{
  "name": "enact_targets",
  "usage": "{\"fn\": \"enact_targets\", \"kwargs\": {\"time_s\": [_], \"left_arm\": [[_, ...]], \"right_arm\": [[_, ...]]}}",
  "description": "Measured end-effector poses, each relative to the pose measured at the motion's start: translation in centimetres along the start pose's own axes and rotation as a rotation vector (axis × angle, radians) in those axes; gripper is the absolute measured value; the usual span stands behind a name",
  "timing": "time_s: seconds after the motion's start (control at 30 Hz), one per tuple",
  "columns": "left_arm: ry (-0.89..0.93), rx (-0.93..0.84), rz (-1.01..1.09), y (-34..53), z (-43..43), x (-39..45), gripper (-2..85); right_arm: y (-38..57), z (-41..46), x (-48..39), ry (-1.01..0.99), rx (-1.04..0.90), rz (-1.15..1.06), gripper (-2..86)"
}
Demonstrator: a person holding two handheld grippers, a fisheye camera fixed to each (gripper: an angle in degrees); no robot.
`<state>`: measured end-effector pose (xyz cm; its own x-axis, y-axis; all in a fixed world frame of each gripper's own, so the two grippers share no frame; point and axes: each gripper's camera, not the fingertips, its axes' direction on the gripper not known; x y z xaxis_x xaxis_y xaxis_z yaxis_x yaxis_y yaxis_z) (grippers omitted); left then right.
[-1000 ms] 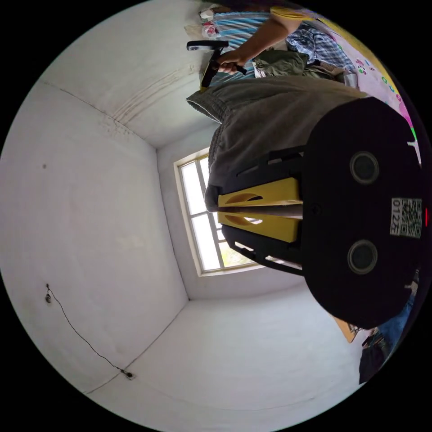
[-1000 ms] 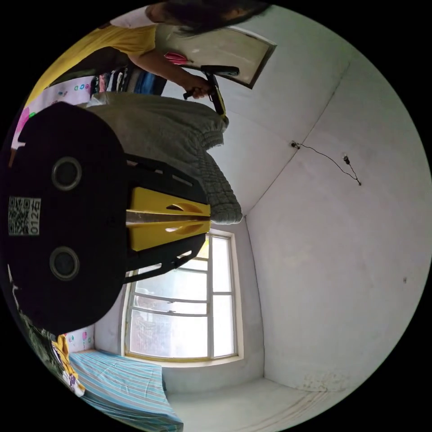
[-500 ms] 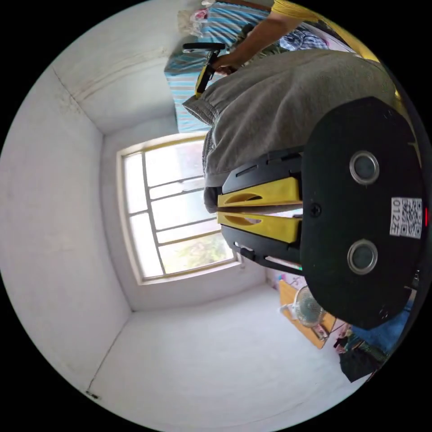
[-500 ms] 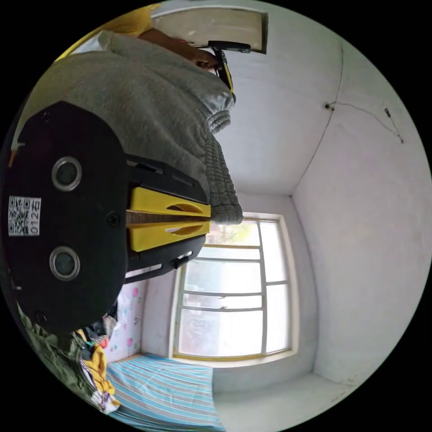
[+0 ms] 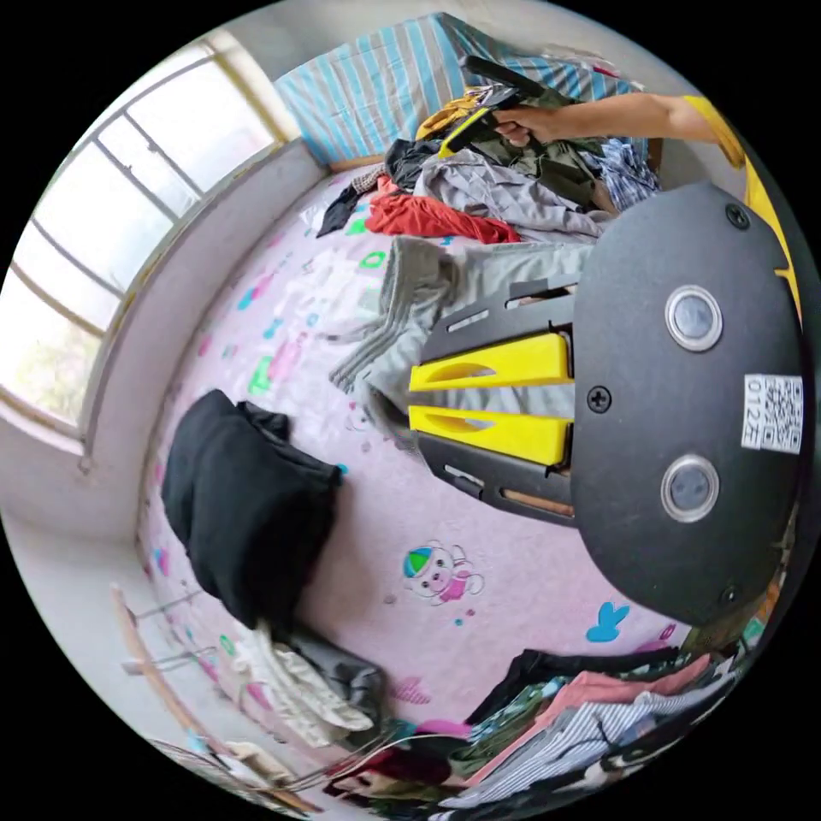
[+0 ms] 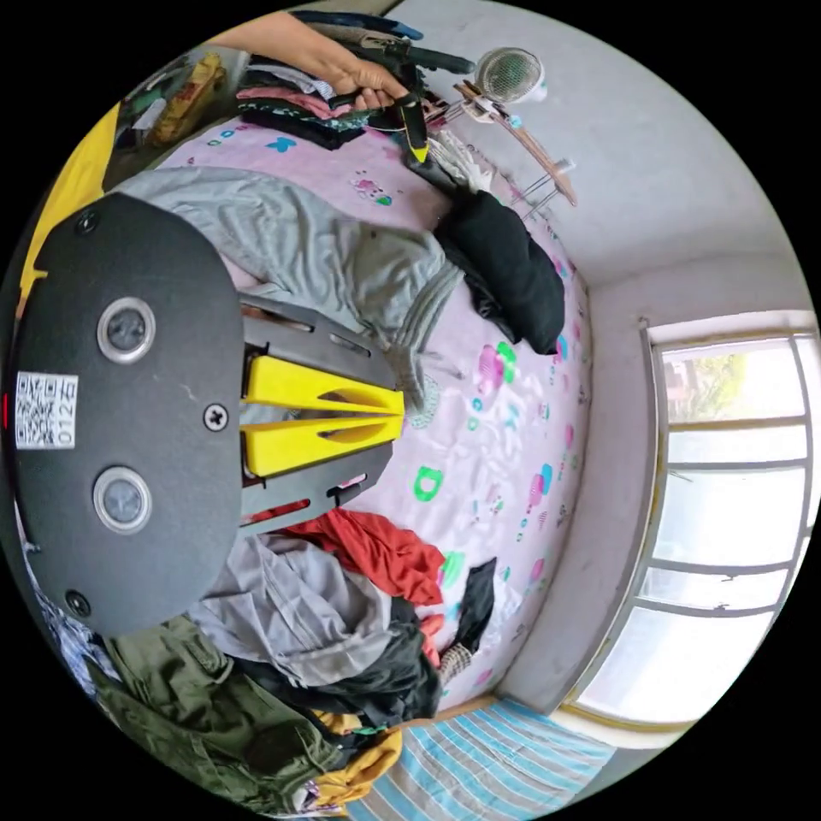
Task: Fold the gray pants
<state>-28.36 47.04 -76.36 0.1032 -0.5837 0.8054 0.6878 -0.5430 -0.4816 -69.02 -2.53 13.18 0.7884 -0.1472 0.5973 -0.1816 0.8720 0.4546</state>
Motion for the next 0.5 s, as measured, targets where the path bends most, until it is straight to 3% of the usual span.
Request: {"fn": "enact_targets", "kwargs": {"time_s": [0.17, 0.5], "left_arm": [[0.051, -0.076, 0.094, 3.2, 4.1, -2.2, 0.5], [0.095, -0.357, 0.084, 20.9, 9.0, -1.8, 0.3]], "right_arm": [[6.5, 2.1, 5.7, -0.077, -0.120, -0.032, 0.1], [29.3, -2.4, 15.0, -0.253, -0.328, 0.250, 0.5]]}}
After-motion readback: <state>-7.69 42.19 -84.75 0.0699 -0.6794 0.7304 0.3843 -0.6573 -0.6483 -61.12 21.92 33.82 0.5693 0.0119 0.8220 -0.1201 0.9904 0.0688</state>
